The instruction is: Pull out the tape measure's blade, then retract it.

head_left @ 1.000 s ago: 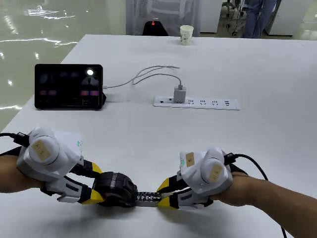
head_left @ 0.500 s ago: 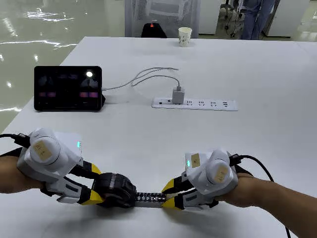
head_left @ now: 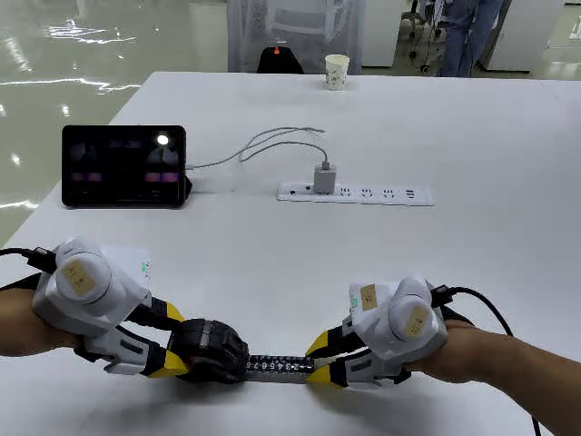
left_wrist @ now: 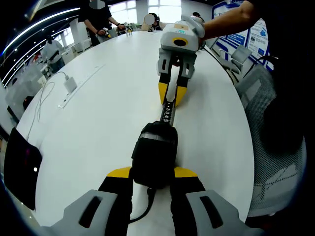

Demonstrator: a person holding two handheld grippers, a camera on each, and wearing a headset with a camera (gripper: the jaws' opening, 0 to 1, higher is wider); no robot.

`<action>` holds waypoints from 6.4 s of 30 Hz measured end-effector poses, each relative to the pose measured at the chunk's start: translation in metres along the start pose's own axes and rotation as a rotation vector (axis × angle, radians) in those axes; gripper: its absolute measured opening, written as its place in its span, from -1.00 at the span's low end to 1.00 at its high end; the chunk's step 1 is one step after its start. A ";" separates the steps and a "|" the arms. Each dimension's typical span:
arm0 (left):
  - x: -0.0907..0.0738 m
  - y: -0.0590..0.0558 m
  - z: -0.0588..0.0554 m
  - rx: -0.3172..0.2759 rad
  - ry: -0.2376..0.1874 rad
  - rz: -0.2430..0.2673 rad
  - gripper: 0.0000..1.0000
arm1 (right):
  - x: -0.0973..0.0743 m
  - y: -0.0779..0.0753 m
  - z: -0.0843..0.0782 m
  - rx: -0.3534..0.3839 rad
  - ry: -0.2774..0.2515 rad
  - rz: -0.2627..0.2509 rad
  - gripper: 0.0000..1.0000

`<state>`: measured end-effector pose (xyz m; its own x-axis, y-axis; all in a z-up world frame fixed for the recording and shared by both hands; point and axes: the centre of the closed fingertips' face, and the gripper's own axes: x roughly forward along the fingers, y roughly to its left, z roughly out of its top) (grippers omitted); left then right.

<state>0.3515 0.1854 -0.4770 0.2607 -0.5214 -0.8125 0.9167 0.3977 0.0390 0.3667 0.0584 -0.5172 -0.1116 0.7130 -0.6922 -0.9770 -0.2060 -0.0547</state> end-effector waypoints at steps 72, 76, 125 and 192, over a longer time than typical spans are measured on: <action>0.001 -0.002 0.001 -0.029 -0.005 0.002 -0.53 | -0.057 0.005 -0.054 0.037 0.060 -0.031 -0.81; 0.001 -0.002 0.001 -0.030 -0.004 0.002 -0.53 | -0.061 0.005 -0.059 0.040 0.066 -0.033 -0.82; 0.001 -0.003 0.002 -0.036 0.012 0.014 -0.52 | -0.110 0.010 -0.104 0.095 0.133 -0.065 -0.80; -0.029 -0.026 0.007 -0.244 -0.082 0.160 0.41 | -0.131 0.039 -0.088 0.259 0.162 -0.248 0.21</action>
<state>0.3226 0.1847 -0.4506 0.4288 -0.4923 -0.7575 0.7645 0.6445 0.0138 0.3591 -0.1026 -0.4920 0.1440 0.6002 -0.7867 -0.9864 0.1503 -0.0659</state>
